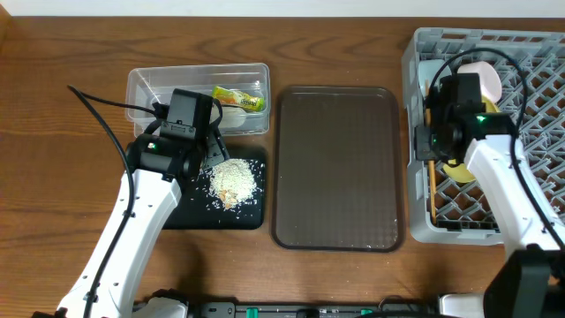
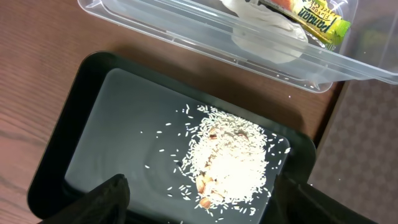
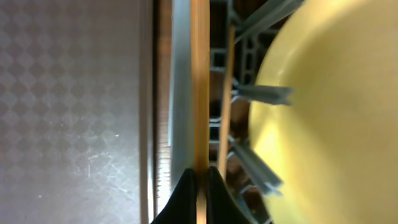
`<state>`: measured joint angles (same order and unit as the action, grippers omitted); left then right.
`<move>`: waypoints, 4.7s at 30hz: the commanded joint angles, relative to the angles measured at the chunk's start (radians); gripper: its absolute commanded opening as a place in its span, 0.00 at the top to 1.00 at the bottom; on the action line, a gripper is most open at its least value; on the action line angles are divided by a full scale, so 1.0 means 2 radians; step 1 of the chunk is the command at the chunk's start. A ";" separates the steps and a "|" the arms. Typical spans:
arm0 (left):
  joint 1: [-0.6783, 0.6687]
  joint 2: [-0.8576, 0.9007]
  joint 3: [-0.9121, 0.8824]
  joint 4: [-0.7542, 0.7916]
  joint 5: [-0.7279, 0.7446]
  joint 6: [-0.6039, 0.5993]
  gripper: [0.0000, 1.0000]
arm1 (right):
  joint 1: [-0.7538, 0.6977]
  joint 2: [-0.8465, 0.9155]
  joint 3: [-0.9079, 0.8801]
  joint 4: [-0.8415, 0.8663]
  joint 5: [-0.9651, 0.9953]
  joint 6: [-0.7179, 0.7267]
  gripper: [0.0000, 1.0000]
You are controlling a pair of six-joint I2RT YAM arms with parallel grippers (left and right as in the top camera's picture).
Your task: Sort waste into correct bins and load items into the dishwasher rack
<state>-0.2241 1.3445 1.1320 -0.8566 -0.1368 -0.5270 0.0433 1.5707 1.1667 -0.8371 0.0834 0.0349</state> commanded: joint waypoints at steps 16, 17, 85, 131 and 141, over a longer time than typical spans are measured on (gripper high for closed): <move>0.002 0.000 0.006 0.005 -0.003 0.020 0.18 | -0.055 -0.086 0.007 0.043 -0.071 0.012 0.36; 0.002 0.000 0.006 0.010 -0.003 0.029 0.16 | -0.054 -0.087 0.007 0.043 -0.085 0.004 0.36; 0.002 0.000 0.005 0.000 0.025 0.074 0.16 | -0.058 0.035 0.006 0.061 -0.042 0.008 0.60; -0.031 -0.354 -0.153 -0.009 0.029 0.130 0.00 | -0.079 -0.433 -0.217 0.065 -0.070 0.019 0.01; -0.031 -0.352 -0.153 -0.009 0.029 0.130 0.00 | -0.079 -0.448 -0.221 -0.001 -0.070 0.019 0.01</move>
<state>-0.2825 0.6403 0.8303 -0.8776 -0.0776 -0.2798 -0.1093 0.6758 0.7349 -0.8246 -0.0555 0.0608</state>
